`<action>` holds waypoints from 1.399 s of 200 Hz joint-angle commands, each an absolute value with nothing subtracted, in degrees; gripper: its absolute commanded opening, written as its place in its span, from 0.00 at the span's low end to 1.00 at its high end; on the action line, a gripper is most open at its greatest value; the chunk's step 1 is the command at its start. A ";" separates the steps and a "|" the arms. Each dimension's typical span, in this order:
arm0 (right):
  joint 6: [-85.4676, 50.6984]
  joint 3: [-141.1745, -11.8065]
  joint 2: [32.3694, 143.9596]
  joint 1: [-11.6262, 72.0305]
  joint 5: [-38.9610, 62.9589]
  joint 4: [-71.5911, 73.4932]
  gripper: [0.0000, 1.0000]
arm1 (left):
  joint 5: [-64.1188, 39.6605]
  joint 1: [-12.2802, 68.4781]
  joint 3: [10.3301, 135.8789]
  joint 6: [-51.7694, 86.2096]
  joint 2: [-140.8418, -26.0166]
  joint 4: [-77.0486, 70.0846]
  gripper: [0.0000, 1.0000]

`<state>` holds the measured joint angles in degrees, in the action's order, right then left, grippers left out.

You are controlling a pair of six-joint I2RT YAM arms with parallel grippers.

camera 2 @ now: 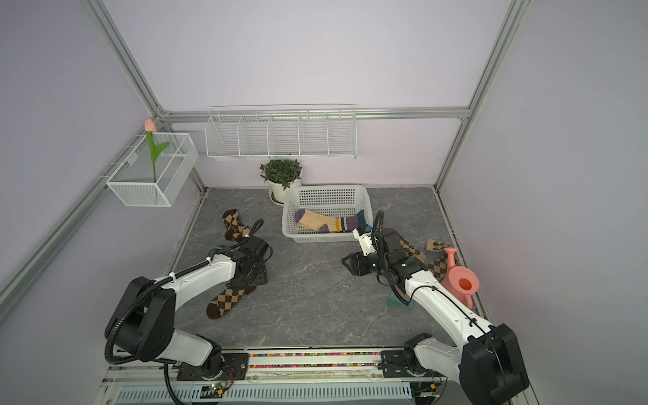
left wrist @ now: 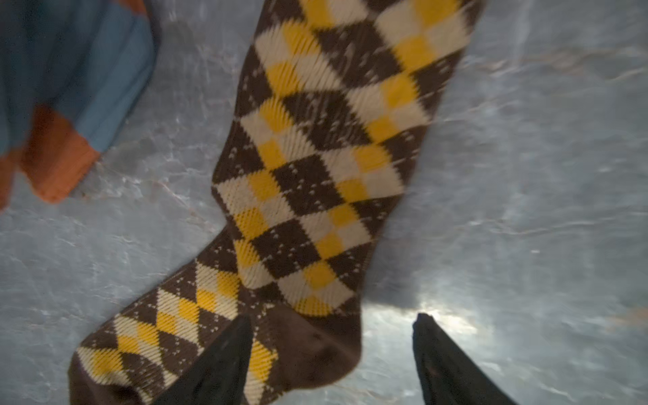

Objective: Place the socks together as a pair
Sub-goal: Move the sock to the center of the board.

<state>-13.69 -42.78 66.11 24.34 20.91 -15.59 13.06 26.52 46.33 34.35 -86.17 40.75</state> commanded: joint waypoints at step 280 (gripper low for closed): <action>-15.93 -40.51 73.48 22.76 16.88 -18.19 0.55 | 14.25 57.02 59.98 29.92 -78.18 39.32 0.56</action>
